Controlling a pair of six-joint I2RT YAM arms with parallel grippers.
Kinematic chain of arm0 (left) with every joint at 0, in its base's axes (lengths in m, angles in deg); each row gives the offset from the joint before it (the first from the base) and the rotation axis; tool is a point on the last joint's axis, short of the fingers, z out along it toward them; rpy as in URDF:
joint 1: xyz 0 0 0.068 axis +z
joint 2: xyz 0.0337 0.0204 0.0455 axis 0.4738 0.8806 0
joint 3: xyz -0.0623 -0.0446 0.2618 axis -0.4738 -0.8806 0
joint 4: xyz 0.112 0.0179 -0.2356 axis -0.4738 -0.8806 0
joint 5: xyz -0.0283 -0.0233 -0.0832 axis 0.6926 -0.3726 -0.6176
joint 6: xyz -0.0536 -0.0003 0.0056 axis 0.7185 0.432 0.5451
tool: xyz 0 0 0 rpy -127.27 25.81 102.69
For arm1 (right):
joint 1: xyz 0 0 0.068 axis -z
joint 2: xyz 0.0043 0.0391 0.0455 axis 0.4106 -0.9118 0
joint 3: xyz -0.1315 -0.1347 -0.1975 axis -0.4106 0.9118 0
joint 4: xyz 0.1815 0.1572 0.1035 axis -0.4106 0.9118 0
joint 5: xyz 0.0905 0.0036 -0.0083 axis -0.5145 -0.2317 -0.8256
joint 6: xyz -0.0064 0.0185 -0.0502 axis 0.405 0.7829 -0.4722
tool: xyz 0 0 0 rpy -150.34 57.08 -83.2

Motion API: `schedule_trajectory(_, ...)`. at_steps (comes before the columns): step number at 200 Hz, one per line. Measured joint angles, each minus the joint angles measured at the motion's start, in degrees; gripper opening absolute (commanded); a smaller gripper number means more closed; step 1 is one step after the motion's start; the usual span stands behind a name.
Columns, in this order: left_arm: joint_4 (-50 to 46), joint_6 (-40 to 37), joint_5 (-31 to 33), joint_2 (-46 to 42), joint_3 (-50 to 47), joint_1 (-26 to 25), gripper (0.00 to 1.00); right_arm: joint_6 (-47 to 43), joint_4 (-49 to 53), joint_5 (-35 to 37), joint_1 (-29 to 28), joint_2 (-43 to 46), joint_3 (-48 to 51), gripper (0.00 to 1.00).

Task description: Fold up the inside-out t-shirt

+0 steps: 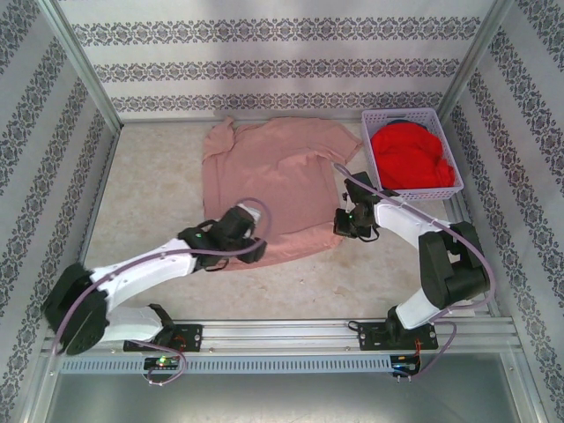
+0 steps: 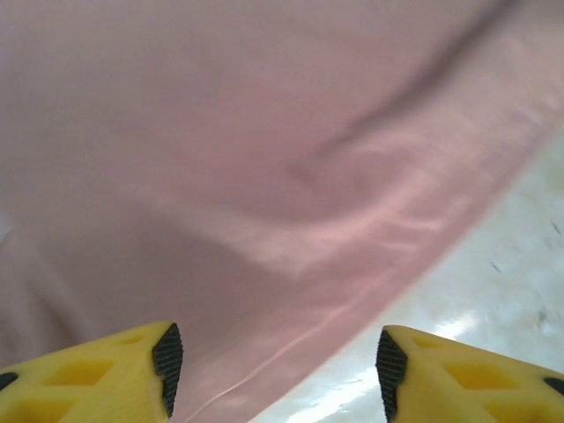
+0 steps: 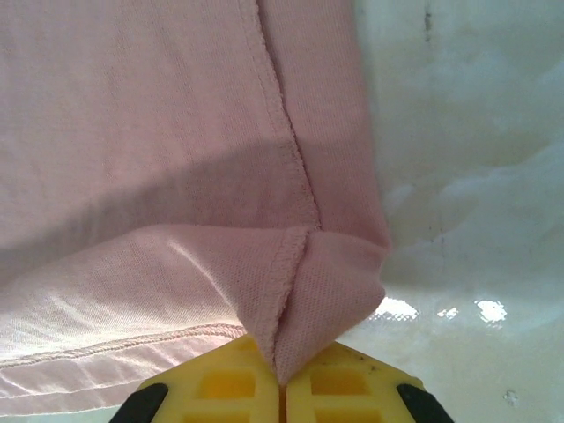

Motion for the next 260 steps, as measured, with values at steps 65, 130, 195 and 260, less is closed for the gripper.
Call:
schedule_trajectory(65, 3.87, -17.7, -7.19, 23.76, 12.15, -2.45, 0.5, -1.09, 0.04, -0.02, 1.14, 0.02, -0.02, 0.1)
schedule_trajectory(130, 3.82, -21.99, -9.64, 31.15, 17.51, -2.01, 0.24, -1.25, 0.02, -0.07, 1.86, 0.04, 0.11, 0.1)
schedule_trajectory(195, 3.34, -21.22, -14.71, 31.39, 18.23, -0.17, 0.15, -1.73, 0.02, -0.07, 1.86, 0.09, 0.13, 0.09)
schedule_trajectory(260, 2.91, -19.39, -19.45, 31.39, 19.04, 2.84, 0.17, -2.36, 0.02, -0.24, 1.86, 0.11, 0.13, 0.1)
